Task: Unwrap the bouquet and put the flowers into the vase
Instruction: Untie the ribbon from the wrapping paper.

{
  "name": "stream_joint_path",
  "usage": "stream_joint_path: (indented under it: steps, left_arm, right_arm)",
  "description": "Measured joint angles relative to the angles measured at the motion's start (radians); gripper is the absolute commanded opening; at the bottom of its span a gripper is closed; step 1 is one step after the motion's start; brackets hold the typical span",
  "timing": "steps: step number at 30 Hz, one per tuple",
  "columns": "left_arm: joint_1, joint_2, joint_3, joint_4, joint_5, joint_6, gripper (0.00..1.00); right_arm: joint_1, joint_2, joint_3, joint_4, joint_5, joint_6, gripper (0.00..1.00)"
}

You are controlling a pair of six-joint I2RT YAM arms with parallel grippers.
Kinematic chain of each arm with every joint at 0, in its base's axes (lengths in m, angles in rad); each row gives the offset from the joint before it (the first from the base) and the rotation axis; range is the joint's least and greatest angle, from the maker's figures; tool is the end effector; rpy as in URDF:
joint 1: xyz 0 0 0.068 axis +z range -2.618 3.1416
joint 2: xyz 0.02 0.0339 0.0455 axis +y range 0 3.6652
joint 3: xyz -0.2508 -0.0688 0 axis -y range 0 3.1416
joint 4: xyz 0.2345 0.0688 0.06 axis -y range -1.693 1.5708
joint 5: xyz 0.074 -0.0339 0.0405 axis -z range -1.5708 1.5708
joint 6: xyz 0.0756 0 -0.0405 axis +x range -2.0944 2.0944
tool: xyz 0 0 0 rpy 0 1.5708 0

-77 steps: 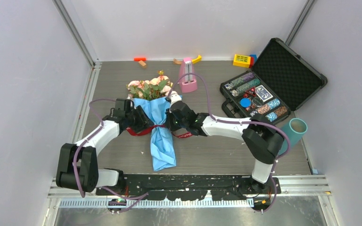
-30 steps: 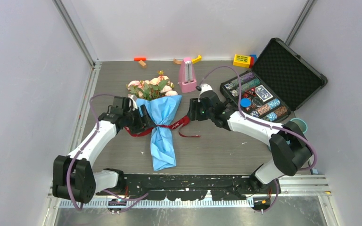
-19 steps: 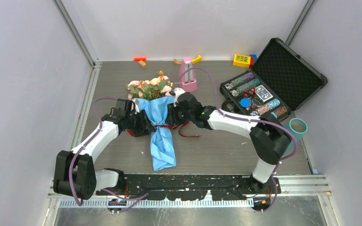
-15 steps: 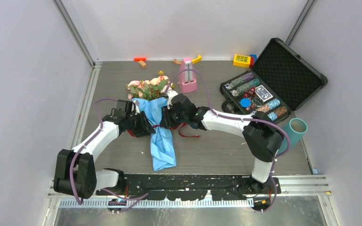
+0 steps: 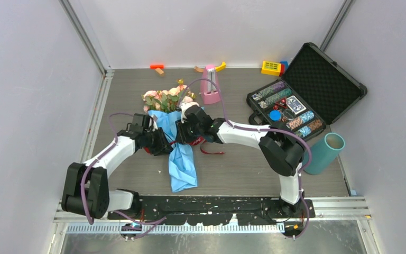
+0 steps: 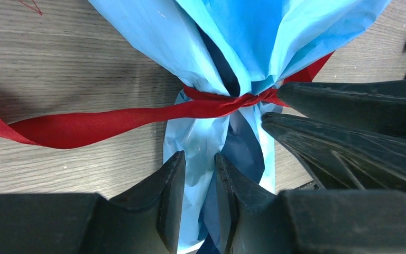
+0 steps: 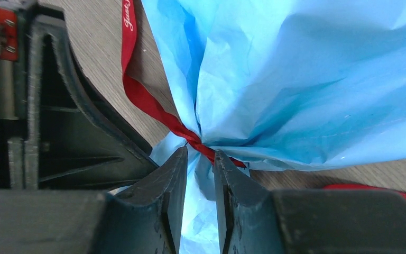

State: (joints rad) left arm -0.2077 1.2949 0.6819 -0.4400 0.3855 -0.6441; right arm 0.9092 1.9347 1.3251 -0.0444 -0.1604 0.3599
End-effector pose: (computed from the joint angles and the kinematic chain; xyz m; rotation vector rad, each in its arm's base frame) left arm 0.2381 -0.0792 0.1438 -0.4519 2.6882 -0.7817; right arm 0.2693 0.3655 0.1724 -0.7295 2.2442 0.8424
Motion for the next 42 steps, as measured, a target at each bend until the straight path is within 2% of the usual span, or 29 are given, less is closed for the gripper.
stream_joint_path:
  steps: [5, 13, 18, 23, 26, 30, 34, 37, 42]
  left_arm:
    - [0.0, -0.043, 0.0, 0.0, -0.008, -0.002, 0.36]
    - [0.0, -0.133, 0.0, 0.023, -0.002, -0.007, 0.52]
    - [0.0, -0.102, -0.006, 0.044, 0.009, -0.006, 0.59]
    - [-0.002, -0.079, -0.074, 0.1, 0.029, -0.014, 0.61]
    - [-0.008, -0.066, -0.102, 0.125, 0.04, -0.027, 0.52]
    - [-0.013, -0.048, -0.117, 0.164, 0.05, -0.029, 0.34]
    - [-0.013, -0.029, -0.131, 0.189, 0.052, -0.031, 0.13]
    - [-0.013, -0.025, -0.137, 0.204, 0.053, -0.032, 0.01]
    - [-0.013, -0.026, -0.138, 0.212, 0.053, -0.03, 0.0]
  right_arm:
    - [0.009, 0.011, 0.001, -0.022, 0.002, -0.015, 0.31]
    - [0.024, 0.024, 0.001, -0.024, 0.031, -0.031, 0.31]
    - [0.031, 0.033, 0.0, -0.015, 0.055, -0.029, 0.26]
    - [0.032, 0.037, -0.001, -0.013, 0.076, -0.027, 0.15]
    - [0.033, 0.037, -0.002, -0.012, 0.089, -0.024, 0.09]
    - [0.038, 0.037, -0.017, 0.007, 0.108, -0.008, 0.01]
    - [0.041, 0.024, -0.049, 0.042, 0.136, 0.024, 0.0]
    - [0.045, 0.01, -0.073, 0.071, 0.161, 0.05, 0.0]
    - [0.045, -0.024, -0.116, 0.115, 0.203, 0.091, 0.0]
